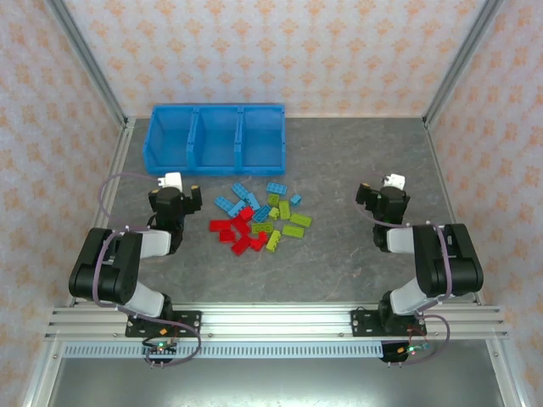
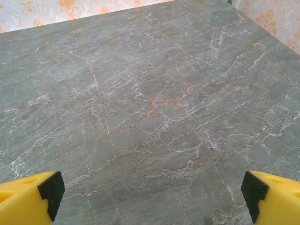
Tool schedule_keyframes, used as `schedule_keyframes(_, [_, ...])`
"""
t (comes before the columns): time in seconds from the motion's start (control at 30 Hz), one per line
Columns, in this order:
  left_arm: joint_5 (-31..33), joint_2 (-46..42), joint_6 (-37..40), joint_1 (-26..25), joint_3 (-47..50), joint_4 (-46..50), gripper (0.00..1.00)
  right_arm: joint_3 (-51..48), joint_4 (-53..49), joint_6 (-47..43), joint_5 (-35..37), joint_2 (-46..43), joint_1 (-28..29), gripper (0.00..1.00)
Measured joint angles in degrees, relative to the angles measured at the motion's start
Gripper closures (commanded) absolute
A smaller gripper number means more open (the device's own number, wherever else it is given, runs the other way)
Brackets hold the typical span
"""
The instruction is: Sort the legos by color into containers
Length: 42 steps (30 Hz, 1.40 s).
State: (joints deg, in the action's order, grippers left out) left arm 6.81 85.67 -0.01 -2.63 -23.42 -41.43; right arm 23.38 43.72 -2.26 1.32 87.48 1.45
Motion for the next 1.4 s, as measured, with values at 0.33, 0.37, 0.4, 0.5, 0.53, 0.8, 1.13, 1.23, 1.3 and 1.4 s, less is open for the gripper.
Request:
schedule_keyframes(0.33, [0.0,0.0,0.0,0.0,0.0,0.0,0.0,0.0,0.0,0.0,-0.1,0.0,0.0,0.01])
schedule_keyframes(0.37, [0.0,0.0,0.0,0.0,0.0,0.0,0.0,0.0,0.0,0.0,-0.1,0.0,0.0,0.01])
schedule_keyframes(0.4, [0.0,0.0,0.0,0.0,0.0,0.0,0.0,0.0,0.0,0.0,-0.1,0.0,0.0,0.01])
schedule_keyframes(0.5, [0.0,0.0,0.0,0.0,0.0,0.0,0.0,0.0,0.0,0.0,-0.1,0.0,0.0,0.01])
schedule_keyframes(0.53, [0.0,0.0,0.0,0.0,0.0,0.0,0.0,0.0,-0.2,0.0,-0.1,0.0,0.0,0.01])
schedule_keyframes(0.8, [0.6,-0.9,1.0,-1.6,0.0,0.3,0.0,6.1,-22.0,8.0,4.2,-16.8,0.0,0.02])
schedule_keyframes(1.13, [1.4,-29.2,1.3,-16.6,-13.0,32.5,0.0,33.2,-66.0,28.0,-9.9,-20.9,15.1,0.03])
schedule_keyframes(1.23, [-3.1,-35.8,1.4,-21.9,-19.8,43.3,0.0,36.6,-75.3,29.1,-12.8,-15.3,20.6,0.05])
schedule_keyframes(1.3, [-7.5,-38.2,3.1,-25.3,-24.6,51.1,0.0,37.5,-79.8,29.7,-13.5,-12.0,22.8,0.05])
schedule_keyframes(1.4, [-15.0,-38.6,8.7,-29.3,-32.5,64.4,0.0,37.6,-84.4,30.2,-13.8,-8.1,25.1,0.06])
